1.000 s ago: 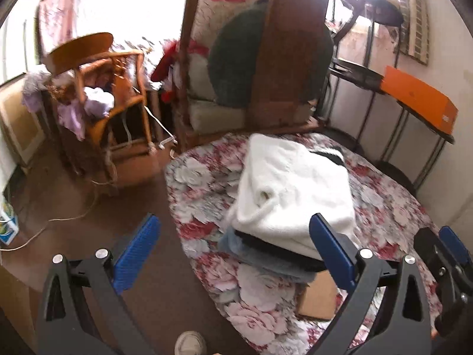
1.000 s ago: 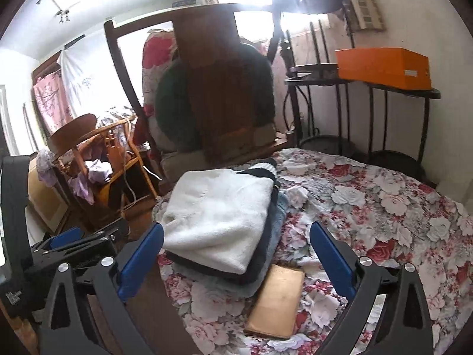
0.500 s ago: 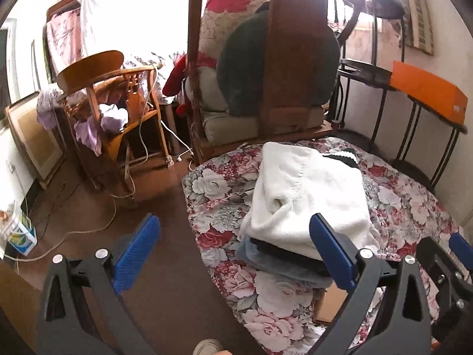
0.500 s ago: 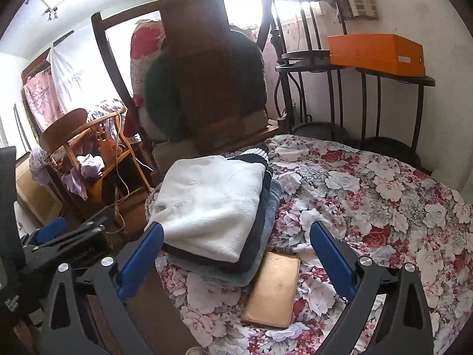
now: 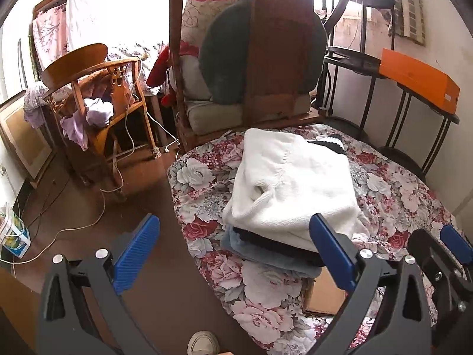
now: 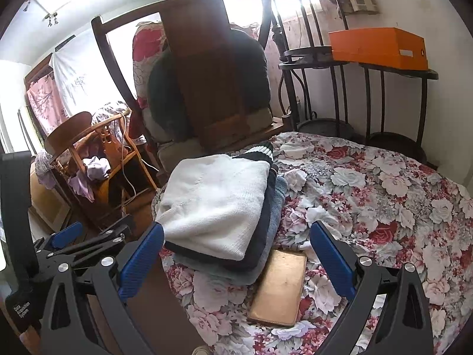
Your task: Fold small clothes
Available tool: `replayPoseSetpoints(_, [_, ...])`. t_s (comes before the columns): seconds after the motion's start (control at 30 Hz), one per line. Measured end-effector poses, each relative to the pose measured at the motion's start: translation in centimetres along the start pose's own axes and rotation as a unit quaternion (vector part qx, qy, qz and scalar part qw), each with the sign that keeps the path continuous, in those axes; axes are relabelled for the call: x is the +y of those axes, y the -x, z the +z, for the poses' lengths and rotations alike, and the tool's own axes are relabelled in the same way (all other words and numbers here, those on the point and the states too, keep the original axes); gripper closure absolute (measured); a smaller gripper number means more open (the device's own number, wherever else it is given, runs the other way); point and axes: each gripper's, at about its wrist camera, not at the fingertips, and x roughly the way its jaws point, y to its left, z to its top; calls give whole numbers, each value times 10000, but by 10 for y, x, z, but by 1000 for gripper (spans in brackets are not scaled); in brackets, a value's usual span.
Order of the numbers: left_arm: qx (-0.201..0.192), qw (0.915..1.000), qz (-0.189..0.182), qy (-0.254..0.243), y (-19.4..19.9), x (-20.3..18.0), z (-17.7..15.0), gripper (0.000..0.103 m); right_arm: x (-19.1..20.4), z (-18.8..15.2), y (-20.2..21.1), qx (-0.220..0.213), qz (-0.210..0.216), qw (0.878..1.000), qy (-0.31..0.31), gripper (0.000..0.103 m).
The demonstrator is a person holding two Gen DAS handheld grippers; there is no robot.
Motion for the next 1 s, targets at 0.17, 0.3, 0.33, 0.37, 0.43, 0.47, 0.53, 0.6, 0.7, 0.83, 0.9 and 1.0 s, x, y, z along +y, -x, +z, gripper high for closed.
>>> replayPoseSetpoints(0.17, [0,10000,9,-46,0,-2,-1,5,1,0,-3,65,29,10000,36,4])
replayPoseSetpoints(0.3, [54,10000,-62,-46,-1,-3,0,5,4,-1,-4,70,23,9999,97,4])
replayPoseSetpoints(0.33, [63,9999,-80,-47,-2,-2,0,4,5,-2,-3,72,26,9999,121,4])
replayPoseSetpoints(0.37, [69,9999,-77,-42,-2,-2,0,4,5,-2,-4,72,25,9999,138,4])
replayPoseSetpoints(0.43, [75,9999,-69,-46,-3,-3,-1,4,6,-3,-4,78,24,9999,152,4])
replayPoseSetpoints(0.47, [88,9999,-79,-44,-3,-3,-1,4,6,-3,-4,78,31,9999,142,4])
replayPoseSetpoints(0.53, [109,9999,-109,-42,-5,-3,0,4,7,-3,-4,74,30,9999,144,4])
replayPoseSetpoints(0.6, [125,9999,-112,-42,-5,-3,-1,4,6,-3,-4,74,33,9999,148,4])
replayPoseSetpoints(0.7, [121,9999,-103,-50,-5,-3,-1,4,6,-3,-4,83,38,9999,138,4])
replayPoseSetpoints(0.83, [101,9999,-95,-49,-5,-2,-1,5,6,-4,-4,87,52,9999,124,4])
replayPoseSetpoints(0.9, [75,9999,-65,-69,-5,-2,-1,5,6,-4,-4,88,51,9999,121,4])
replayPoseSetpoints(1.0, [50,9999,-43,-94,-6,-3,0,5,6,-4,-4,94,61,9999,110,4])
